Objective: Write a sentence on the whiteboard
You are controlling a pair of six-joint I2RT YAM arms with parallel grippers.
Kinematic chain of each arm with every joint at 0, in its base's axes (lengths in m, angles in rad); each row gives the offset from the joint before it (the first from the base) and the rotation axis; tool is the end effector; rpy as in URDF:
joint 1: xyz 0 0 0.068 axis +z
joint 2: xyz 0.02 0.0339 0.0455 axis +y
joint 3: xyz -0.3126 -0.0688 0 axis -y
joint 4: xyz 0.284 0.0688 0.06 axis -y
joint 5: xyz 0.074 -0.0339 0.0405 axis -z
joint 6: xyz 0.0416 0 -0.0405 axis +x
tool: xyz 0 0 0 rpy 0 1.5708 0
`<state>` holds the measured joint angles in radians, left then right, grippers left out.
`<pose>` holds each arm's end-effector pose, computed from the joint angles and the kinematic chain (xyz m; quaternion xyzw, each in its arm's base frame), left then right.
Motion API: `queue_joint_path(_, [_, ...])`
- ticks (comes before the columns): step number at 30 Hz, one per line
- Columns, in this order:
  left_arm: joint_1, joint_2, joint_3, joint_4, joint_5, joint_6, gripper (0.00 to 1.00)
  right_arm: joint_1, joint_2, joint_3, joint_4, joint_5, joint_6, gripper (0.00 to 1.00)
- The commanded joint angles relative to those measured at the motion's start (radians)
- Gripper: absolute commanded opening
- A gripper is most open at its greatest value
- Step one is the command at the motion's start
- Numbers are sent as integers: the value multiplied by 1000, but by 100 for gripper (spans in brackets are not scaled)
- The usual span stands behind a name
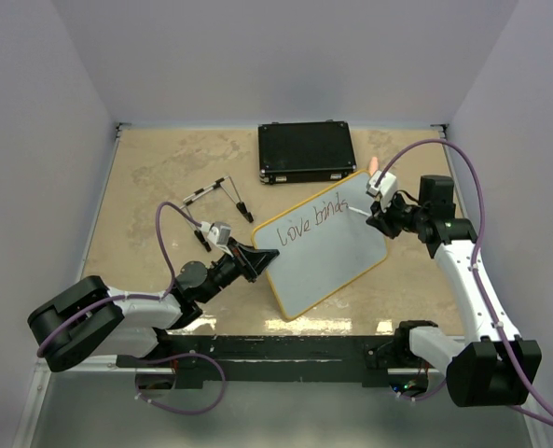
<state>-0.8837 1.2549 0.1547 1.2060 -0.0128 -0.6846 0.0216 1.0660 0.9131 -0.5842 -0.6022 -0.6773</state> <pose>0.1400 -0.1698 0.1969 0.0617 0.6659 -0.5220 0.5294 0.2383 0.0287 0.3304 -0.4118 0.7793 0.1322 0.4534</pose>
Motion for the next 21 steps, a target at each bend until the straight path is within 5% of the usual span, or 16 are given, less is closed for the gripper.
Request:
queue_joint_path(1, [-6,26,3,-120,60,125,0,12,8,-6,-22,-36,-18,0])
queue_joint_path(21, [-6,18,-27,-106,50,119,0,-11,-164,64,-55,-163,-38,0])
